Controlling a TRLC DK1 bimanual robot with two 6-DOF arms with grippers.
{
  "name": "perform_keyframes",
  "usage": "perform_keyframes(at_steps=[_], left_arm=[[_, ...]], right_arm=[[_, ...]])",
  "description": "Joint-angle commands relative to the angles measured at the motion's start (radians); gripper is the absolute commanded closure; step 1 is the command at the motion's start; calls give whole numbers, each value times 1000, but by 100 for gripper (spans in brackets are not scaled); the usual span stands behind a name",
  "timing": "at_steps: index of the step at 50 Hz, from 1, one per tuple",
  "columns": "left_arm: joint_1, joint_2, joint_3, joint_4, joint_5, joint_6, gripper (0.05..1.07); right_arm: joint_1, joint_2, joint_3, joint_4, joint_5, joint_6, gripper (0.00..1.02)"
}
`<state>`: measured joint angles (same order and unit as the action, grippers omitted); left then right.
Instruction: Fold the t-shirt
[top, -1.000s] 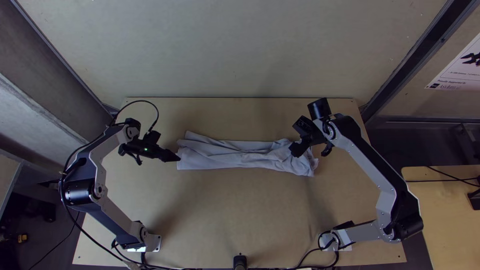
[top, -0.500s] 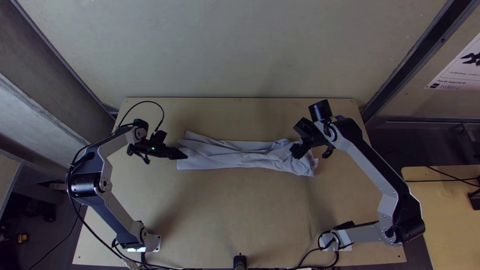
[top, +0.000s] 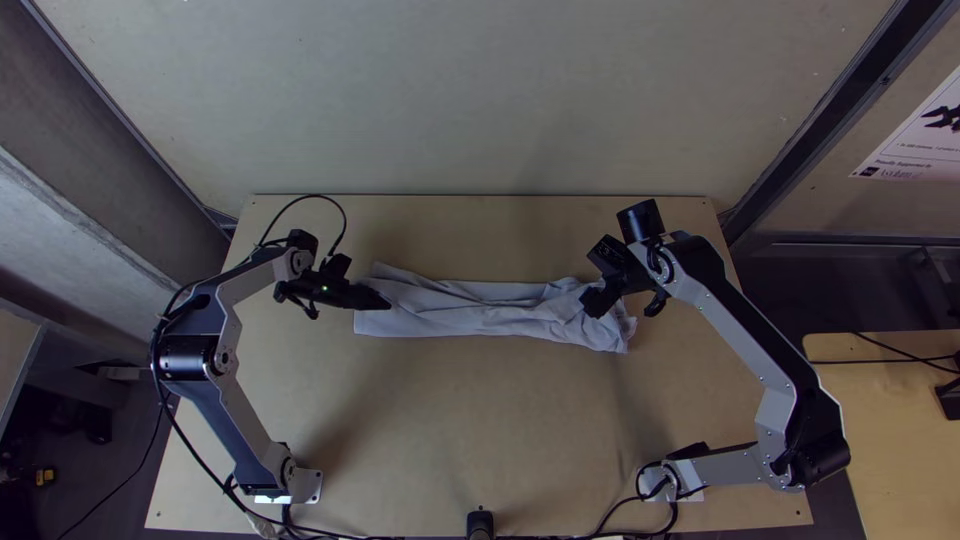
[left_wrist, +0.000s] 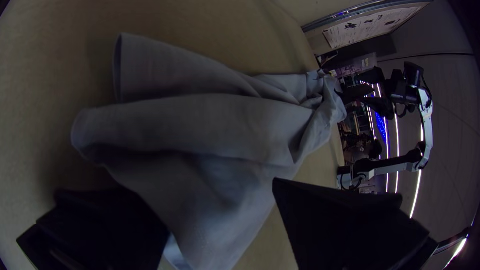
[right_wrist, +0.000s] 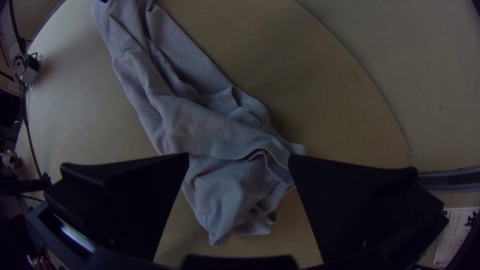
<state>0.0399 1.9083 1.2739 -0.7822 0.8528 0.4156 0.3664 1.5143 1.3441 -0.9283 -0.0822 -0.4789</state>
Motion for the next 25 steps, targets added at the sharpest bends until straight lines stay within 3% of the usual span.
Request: perform_keyframes(at_steps=[1, 7, 13, 25], left_arm=[[-14, 43, -8, 12, -14, -17, 56], [-15, 55, -10, 29, -12, -24, 86], [-14, 67, -2, 17, 8, -35, 104], [26, 31, 12, -71, 6, 20, 105]], right_arm=[[5, -19, -16, -7, 10, 8, 11], [5, -17, -19, -7, 12, 6, 12], [3, -16, -19, -7, 13, 5, 12], [-6, -17, -16, -7, 13, 0, 13]])
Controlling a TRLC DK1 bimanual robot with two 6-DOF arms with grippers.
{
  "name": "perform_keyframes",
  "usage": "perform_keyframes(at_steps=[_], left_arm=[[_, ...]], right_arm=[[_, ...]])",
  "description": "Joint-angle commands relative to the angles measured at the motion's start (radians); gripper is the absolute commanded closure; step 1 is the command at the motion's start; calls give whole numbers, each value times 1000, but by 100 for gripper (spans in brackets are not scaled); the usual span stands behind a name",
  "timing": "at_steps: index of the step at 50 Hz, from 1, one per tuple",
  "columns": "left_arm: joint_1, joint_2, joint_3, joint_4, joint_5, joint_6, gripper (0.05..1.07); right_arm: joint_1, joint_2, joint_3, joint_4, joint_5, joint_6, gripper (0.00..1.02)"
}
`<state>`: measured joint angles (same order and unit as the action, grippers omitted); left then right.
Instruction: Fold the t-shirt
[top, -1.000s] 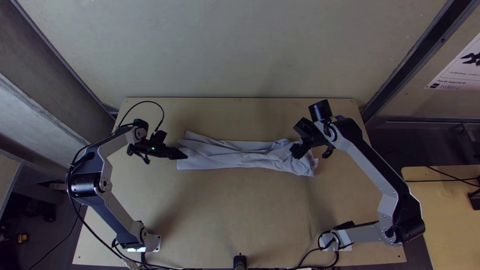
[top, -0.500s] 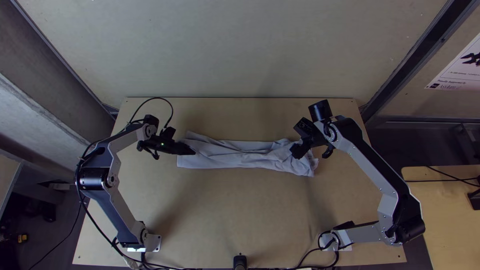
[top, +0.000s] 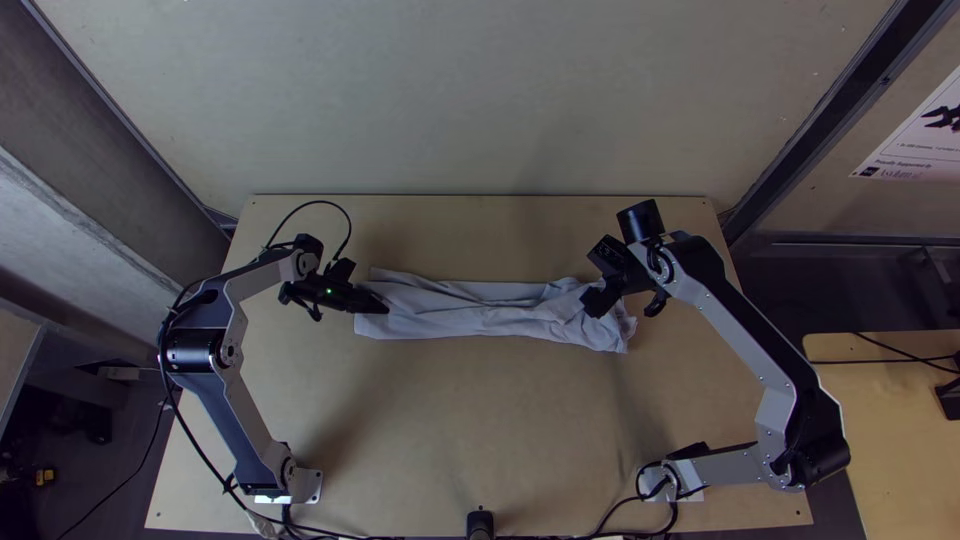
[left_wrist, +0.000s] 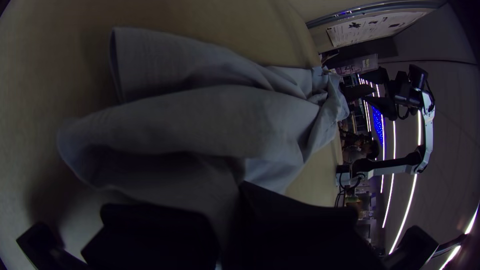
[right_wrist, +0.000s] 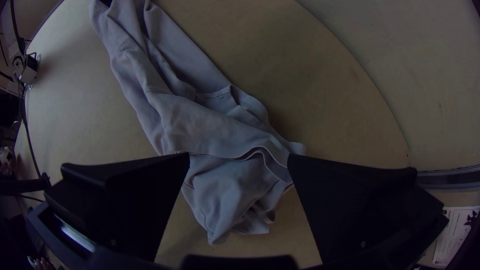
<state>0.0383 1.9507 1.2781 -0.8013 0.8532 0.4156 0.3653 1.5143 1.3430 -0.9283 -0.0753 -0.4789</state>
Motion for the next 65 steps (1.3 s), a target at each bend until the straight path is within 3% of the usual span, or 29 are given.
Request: perform_keyframes(at_steps=[1, 25, 42, 55, 65], left_arm=[[40, -15, 10, -58, 6, 20, 105], [351, -121, 47, -414, 4, 321, 105], [580, -139, 92, -654, -80, 569, 105], [676, -174, 127, -670, -100, 594, 105], [517, -289, 36, -670, -92, 555, 105]], right_arm=[[-5, -17, -15, -7, 6, 0, 13], [11, -16, -4, -6, 5, 6, 13], [27, -17, 5, -6, 5, 8, 13], [31, -29, 1, -6, 5, 23, 12], [41, -39, -5, -6, 5, 42, 12]])
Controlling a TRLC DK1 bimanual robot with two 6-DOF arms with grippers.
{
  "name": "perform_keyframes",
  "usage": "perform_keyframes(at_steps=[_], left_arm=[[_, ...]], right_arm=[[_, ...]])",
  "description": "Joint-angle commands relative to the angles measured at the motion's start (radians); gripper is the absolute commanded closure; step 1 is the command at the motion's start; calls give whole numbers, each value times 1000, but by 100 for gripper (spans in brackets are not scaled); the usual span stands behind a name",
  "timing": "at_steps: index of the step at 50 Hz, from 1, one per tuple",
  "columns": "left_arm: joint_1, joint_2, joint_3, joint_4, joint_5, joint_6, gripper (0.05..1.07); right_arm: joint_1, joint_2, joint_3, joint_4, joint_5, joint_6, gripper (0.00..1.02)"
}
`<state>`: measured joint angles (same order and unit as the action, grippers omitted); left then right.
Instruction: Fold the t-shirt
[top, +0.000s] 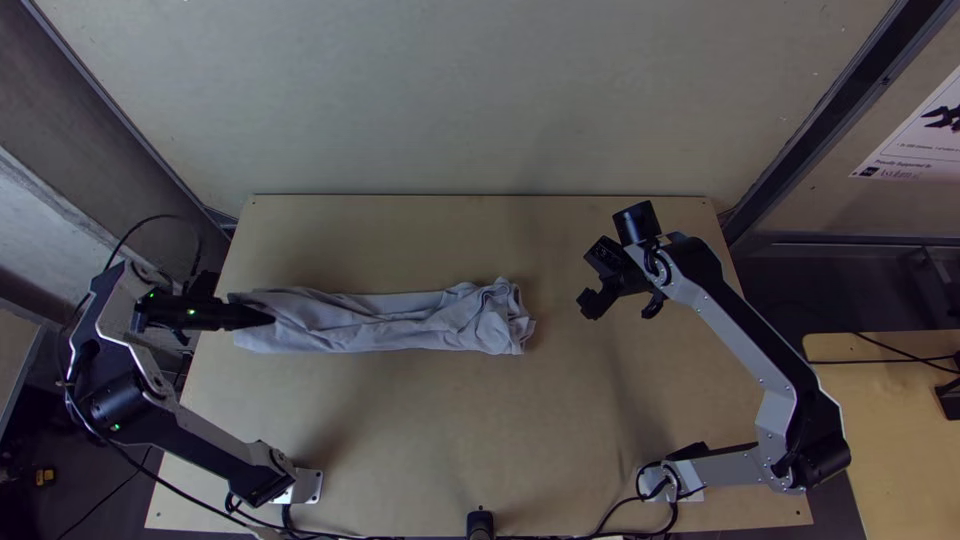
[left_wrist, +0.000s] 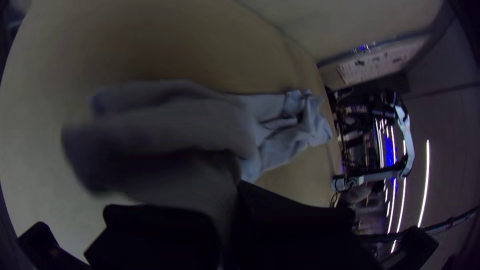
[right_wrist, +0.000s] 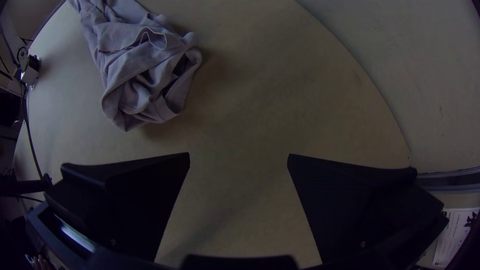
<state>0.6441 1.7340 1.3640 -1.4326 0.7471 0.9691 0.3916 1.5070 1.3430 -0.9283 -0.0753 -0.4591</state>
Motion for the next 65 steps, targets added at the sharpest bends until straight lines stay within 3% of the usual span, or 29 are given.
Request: perform_keyframes(at_steps=[1, 25, 50, 65], left_arm=[[-110, -77, -52, -38, 15, -7, 105], [-483, -111, 61, -9, 110, -257, 104], [-877, 38, 238, 205, 156, -590, 104], [-1028, 157, 385, 330, 155, -776, 104]], right_arm=[[16, -33, -5, -6, 5, 22, 12], [15, -87, -51, -6, 8, 39, 12], [9, -114, -64, -10, 29, 46, 12], [-8, -114, -65, -10, 31, 46, 12]])
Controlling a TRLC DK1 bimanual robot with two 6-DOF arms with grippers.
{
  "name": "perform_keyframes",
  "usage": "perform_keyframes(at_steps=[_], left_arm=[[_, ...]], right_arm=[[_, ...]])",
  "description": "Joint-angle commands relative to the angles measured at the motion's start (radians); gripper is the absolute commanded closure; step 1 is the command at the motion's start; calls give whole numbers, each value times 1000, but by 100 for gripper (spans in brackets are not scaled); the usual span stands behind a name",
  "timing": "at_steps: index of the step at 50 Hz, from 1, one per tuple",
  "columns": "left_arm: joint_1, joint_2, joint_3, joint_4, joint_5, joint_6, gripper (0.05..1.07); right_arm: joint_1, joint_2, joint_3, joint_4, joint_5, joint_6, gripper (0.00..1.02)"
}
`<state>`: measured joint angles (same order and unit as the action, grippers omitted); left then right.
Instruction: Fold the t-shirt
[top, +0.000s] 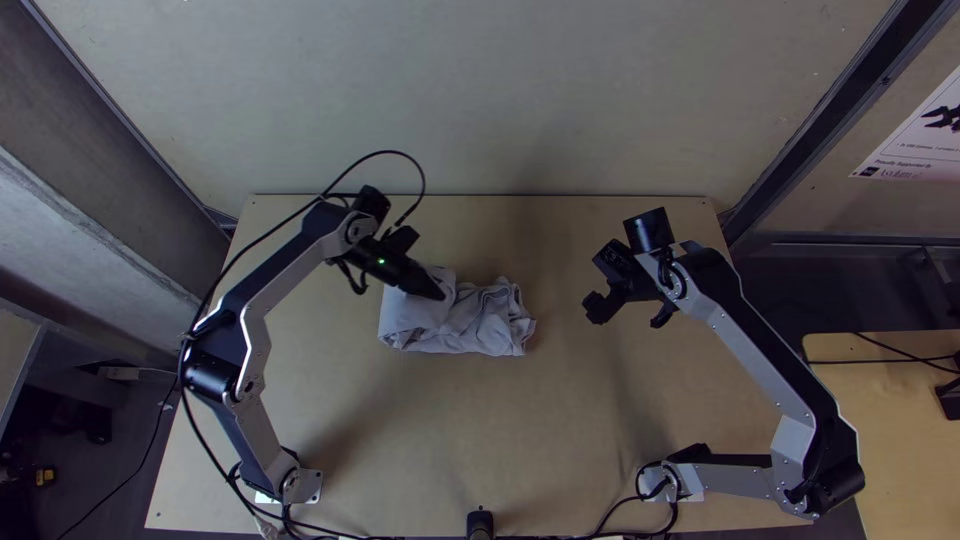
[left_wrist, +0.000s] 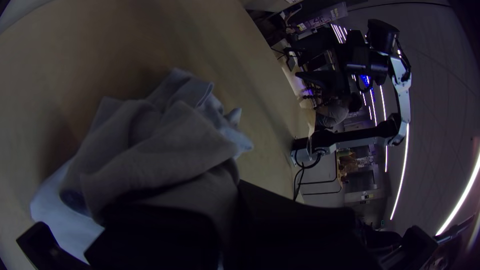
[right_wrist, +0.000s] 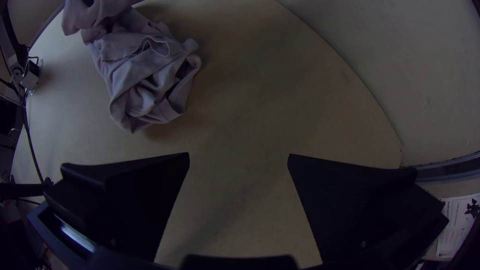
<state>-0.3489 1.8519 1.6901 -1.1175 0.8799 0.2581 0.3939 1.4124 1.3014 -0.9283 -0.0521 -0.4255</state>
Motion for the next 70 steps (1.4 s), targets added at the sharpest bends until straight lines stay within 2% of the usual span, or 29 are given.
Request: perform_keyframes(at_steps=[1, 16, 31, 33, 34, 36, 37, 38, 41, 43, 45, 46, 70], left_arm=[[-44, 47, 68, 18, 22, -71, 104], [-144, 161, 112, 76, 21, -111, 104], [-159, 242, 126, 128, 16, -112, 103], [-162, 253, 137, 127, 16, -114, 96], [-165, 256, 141, 128, 18, -114, 87], [-167, 260, 151, 128, 18, -115, 61], [-168, 262, 155, 128, 18, -115, 52], [-170, 263, 161, 128, 18, -115, 49], [-180, 267, 178, 130, 18, -125, 47], [-190, 265, 181, 140, 18, -134, 35], [-197, 263, 184, 140, 18, -137, 13], [-202, 262, 186, 140, 19, -137, 8], [-231, 119, 200, 111, 70, -157, 9]], right_arm=[[-12, -20, -24, -10, 8, 13, 12], [-46, -13, -24, -9, 8, 8, 12], [-67, -9, -14, -3, 8, 1, 12], [-66, -7, -16, -1, 8, 1, 12], [-66, -7, -16, 0, 8, 1, 12], [-66, -6, -17, 0, 8, 2, 12], [-66, -4, -17, 0, 8, 2, 12], [-66, -4, -17, 2, 8, 2, 12], [-66, -1, -17, 0, 8, 2, 12], [-66, -1, -16, 2, 8, 2, 12], [-66, -1, -16, 2, 8, 2, 12], [-66, -1, -16, 2, 8, 2, 12], [-64, -13, -27, 0, 8, -2, 12]])
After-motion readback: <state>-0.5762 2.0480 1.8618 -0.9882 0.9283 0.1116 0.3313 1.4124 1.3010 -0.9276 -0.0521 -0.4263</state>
